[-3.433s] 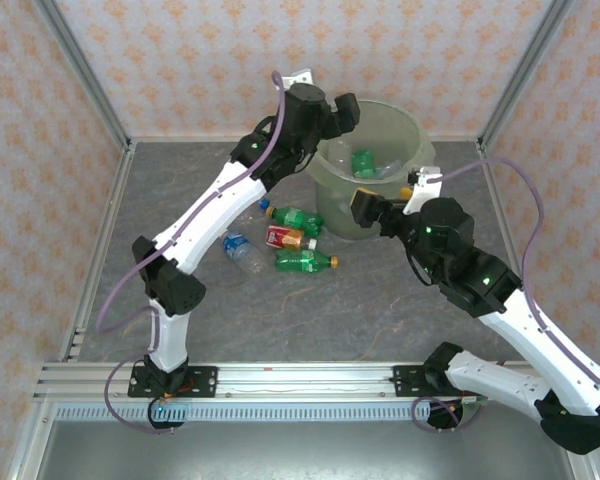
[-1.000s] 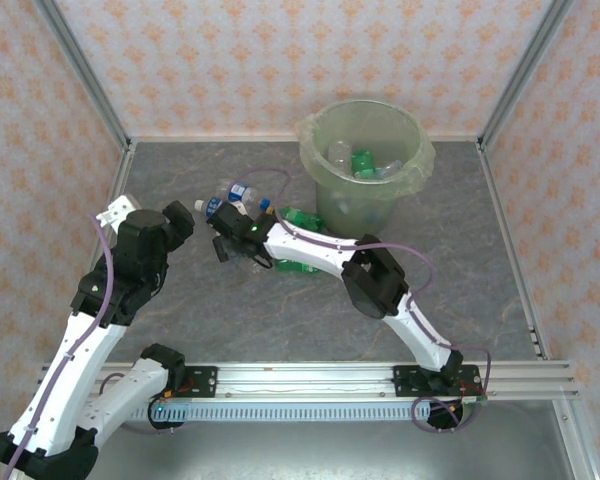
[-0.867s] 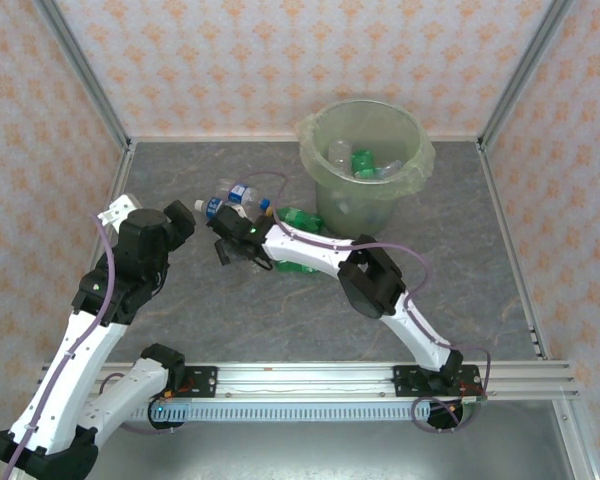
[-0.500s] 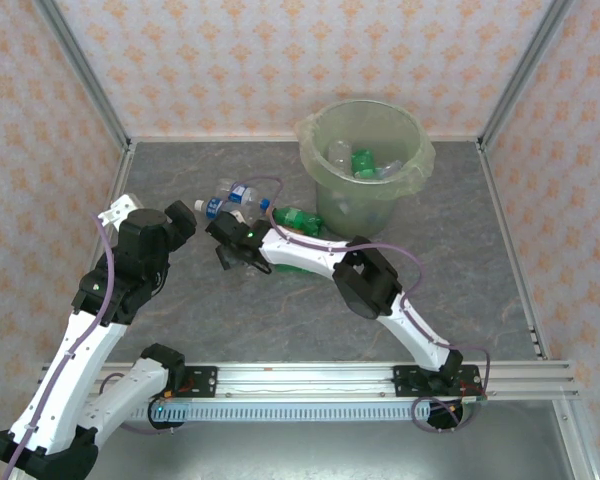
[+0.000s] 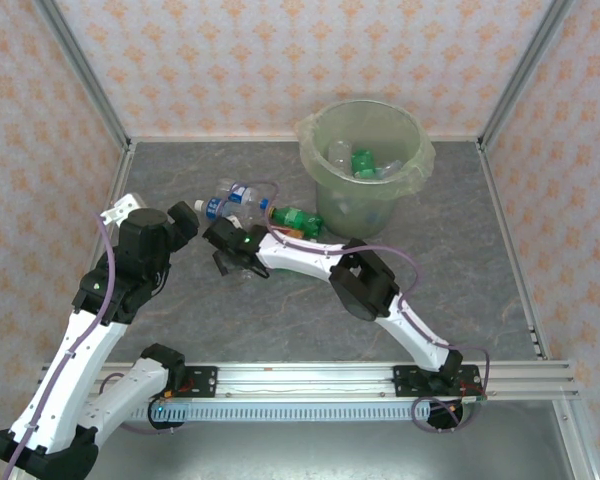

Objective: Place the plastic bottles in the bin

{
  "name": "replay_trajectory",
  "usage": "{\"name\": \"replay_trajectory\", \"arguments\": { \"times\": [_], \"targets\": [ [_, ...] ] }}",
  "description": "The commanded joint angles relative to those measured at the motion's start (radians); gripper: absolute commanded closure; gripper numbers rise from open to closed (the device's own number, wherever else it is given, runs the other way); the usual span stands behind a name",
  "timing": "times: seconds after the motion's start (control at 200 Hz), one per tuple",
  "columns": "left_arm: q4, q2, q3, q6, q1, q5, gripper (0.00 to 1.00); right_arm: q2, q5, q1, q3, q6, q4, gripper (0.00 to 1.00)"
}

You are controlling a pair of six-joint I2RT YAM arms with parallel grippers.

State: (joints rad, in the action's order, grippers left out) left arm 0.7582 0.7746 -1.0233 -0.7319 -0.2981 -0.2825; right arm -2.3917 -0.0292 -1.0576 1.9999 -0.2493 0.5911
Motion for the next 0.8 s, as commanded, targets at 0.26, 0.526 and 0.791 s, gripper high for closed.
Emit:
{"name": "replay_trajectory", "arguments": {
  "times": [0.26,0.526,0.791],
  "targets": [
    [-0.008,-0.017,0.005,0.019,0.01,0.013,0.01,0.024,-0.02,-0.017,-0.008,-0.014,0.011,0.46],
    [-0.035,-0.027,-0.045,0.069,0.01,-0.047,0.01,0.166,-0.073,-0.024,-0.06,-0.047,-0.03,0.46],
    [-0.066,-0.031,-0.101,0.105,0.009,-0.091,0.01,0.323,-0.124,-0.024,-0.072,-0.073,-0.085,0.48]
  ]
}}
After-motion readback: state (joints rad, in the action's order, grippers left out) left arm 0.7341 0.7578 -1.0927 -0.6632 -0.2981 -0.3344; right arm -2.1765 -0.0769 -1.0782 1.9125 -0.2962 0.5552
